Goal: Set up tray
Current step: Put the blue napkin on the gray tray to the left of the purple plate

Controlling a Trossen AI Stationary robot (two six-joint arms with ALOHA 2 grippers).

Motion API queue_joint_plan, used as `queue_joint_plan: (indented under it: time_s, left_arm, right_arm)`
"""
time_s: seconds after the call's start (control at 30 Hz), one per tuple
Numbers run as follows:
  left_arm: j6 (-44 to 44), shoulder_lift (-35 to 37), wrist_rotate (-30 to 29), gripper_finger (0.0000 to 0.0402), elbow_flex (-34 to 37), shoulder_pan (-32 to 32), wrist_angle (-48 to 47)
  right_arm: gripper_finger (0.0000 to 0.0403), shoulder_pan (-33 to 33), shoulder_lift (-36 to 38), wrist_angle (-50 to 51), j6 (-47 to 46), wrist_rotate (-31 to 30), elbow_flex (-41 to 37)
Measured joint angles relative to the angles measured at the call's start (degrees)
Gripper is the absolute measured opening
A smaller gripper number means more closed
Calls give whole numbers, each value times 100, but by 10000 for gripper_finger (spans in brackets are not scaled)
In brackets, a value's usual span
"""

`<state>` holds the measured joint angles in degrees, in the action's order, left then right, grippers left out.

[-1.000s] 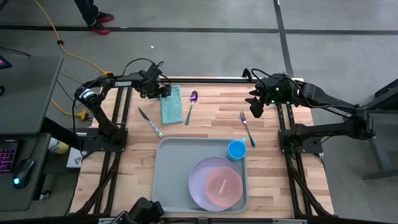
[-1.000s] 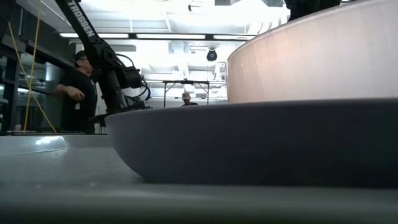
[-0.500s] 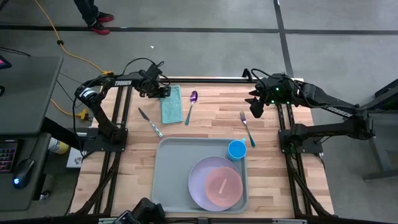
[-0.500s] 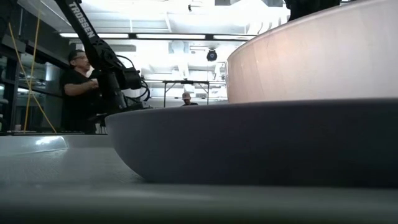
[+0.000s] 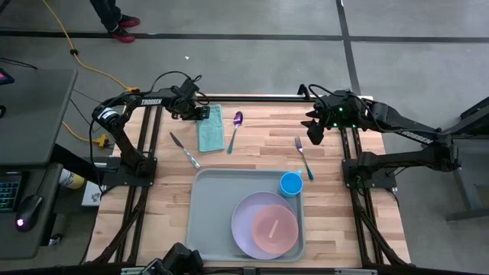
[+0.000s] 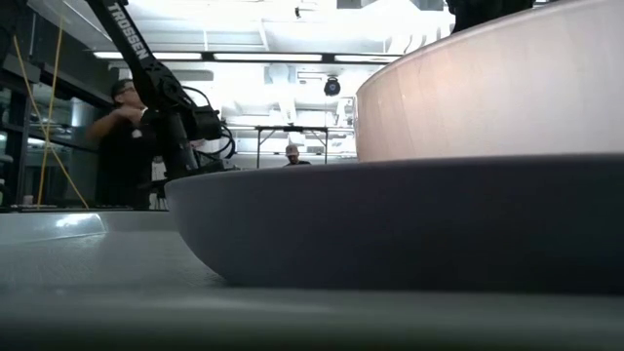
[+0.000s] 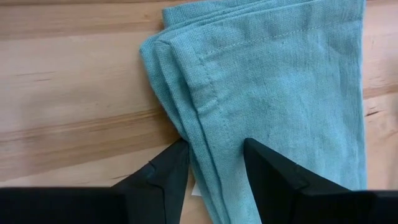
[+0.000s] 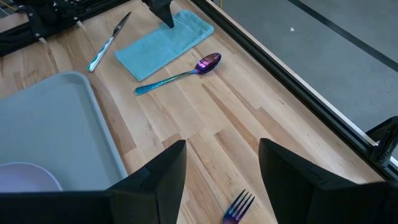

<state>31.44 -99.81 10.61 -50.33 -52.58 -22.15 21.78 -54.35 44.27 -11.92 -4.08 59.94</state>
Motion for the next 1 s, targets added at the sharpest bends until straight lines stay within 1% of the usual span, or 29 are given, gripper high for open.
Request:
queue_joint_plan:
  time_s: [0.13, 0.23, 0.4, 0.63, 0.8, 1.0]
  left_arm:
    - [-3, 0, 2, 188, 2, 0, 4]
    - [-13, 0, 0, 179, 4, 1, 4]
    - [-30, -3, -42, 140, 11, 2, 14]
    - [-129, -44, 90, 83, 13, 22, 197]
    - [-127, -46, 56, 18, 15, 26, 224]
    - [-315, -31, -39, 12, 22, 31, 282]
  right_arm:
    - [179, -2, 0, 0, 0, 0, 0]
    - [179, -1, 0, 0, 0, 2, 0]
    - [179, 0, 0, 0, 0, 2, 0]
    - [179, -1, 0, 2, -17, 42, 0]
    - [179, -1, 0, 3, -26, 47, 0]
    - [179, -4, 0, 9, -119, 144, 0]
